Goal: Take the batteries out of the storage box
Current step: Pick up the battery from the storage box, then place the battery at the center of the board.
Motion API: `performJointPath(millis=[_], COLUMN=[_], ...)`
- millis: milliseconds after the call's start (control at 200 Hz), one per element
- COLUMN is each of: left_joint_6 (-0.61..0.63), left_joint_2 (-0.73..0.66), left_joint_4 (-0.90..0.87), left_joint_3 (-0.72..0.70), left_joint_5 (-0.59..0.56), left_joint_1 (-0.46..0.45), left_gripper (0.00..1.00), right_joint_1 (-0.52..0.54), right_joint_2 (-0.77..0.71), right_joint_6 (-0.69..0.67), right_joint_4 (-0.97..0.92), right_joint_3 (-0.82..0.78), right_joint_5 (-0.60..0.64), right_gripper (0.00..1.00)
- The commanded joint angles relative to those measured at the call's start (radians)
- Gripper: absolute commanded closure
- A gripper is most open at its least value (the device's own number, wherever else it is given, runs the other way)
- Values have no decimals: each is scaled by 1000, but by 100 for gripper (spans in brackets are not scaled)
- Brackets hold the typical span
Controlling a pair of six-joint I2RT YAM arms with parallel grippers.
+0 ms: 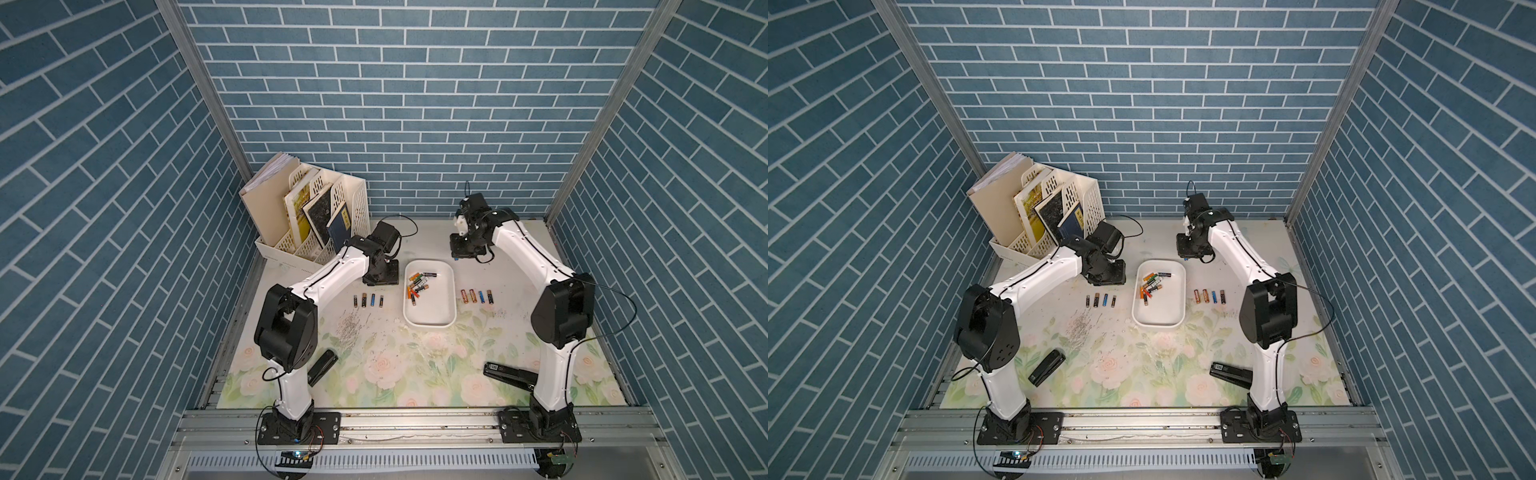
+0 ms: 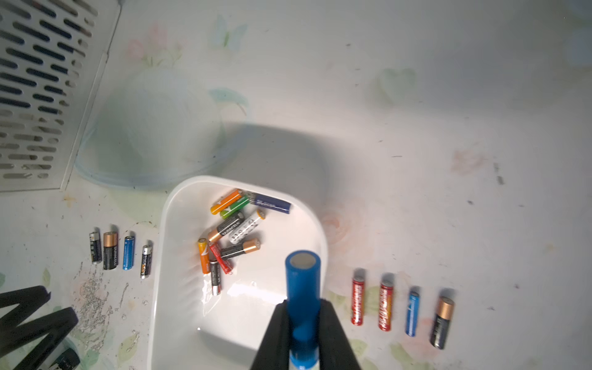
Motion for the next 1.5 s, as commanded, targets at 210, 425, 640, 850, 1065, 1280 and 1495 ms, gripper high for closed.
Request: performJointPath(millis=[210, 425, 640, 850, 1065, 1280, 1495], left_joint_6=[27, 28, 25, 22, 15, 10, 6], left_joint_2=[33, 36, 35, 29, 27, 27, 25], left_joint_4=[-32, -31, -27, -25, -17, -17, -13], left_joint_3=[36, 36, 27, 16, 2, -3, -7], left_joint_5=[6, 9, 8, 7, 9, 7, 8], left_joint_1=[0, 0, -1, -1, -4, -8, -9], left_gripper=[48, 48, 48, 48, 49, 48, 49], right_joint_1=[-205, -287, -307, -307, -307, -305, -304], right_joint_2=[-169, -180, -125, -82, -46, -13, 10], right_joint_6=[-113, -142, -155, -179, -193, -205, -207], right_joint_4=[0, 57, 76, 92, 99, 101, 100], right_joint_3=[-354, -518, -527, -500, -473, -462, -455], right_joint_5=[28, 75, 93, 62, 38, 7, -4], right_gripper=[88, 88, 88, 88, 88, 88, 88])
